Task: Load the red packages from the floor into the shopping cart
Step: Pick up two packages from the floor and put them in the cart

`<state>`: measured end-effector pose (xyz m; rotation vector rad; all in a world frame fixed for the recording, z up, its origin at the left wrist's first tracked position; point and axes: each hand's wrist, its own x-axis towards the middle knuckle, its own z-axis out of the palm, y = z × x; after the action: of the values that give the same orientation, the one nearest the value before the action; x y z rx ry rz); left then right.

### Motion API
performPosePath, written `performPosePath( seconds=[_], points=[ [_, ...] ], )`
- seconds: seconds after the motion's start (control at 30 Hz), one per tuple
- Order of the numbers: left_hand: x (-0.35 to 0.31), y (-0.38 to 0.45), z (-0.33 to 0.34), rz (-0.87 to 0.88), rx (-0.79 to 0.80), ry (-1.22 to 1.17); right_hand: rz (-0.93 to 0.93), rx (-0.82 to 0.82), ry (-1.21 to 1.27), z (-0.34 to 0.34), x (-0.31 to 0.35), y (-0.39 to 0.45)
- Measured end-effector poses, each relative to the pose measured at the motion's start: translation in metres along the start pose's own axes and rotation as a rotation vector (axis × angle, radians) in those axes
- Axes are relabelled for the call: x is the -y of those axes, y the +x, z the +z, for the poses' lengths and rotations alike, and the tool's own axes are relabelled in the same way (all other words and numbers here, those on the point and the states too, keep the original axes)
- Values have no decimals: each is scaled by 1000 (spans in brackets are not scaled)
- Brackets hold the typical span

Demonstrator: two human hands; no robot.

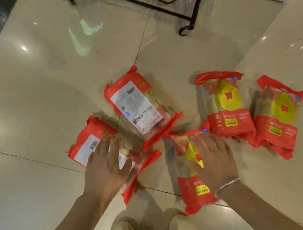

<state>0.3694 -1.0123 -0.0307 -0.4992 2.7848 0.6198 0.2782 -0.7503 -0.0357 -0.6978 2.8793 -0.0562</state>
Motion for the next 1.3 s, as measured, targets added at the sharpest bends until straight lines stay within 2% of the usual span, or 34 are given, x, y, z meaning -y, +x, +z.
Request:
performPosePath(
  seconds=[0.13,0.23,0.33,0.43,0.5,0.57,0.73,0.8,0.87,0.93,1.03,1.1,1.2,1.3],
  points=[
    [35,20,57,-16,-2,61,-12,-43,52,69,-9,11],
    [48,26,82,-66,-168,53,48,-8,87,87,-13,16],
    [49,27,91,-340,-293,-98,304,110,193,82,-19,21],
    [51,30,86,-699,-249,-411,590,231,318,76,-28,21],
    [48,30,80,-898,-244,-622,658,251,445,79,-33,19],
    [46,28,81,-1014,-241,-770,639,238,501,86,-34,18],
    [57,24,96,-1070,-320,-963,566,115,564,100,-36,13],
    [59,23,95,-1087,-371,-1046,594,4,587,103,-40,6],
    [60,23,94,-1112,-344,-1151,667,-81,595,105,-38,-3],
    [66,25,98,-1111,-277,-1260,739,-11,578,108,-34,-5],
    [68,22,97,-1102,-256,-1348,778,317,513,109,-35,2],
    [67,22,95,-1097,-253,-1358,777,436,571,106,-38,9],
    [68,23,92,-1065,-290,-1372,720,420,715,103,-41,15],
    [66,24,89,-996,-280,-1325,647,359,741,97,-39,17]
  ],
)
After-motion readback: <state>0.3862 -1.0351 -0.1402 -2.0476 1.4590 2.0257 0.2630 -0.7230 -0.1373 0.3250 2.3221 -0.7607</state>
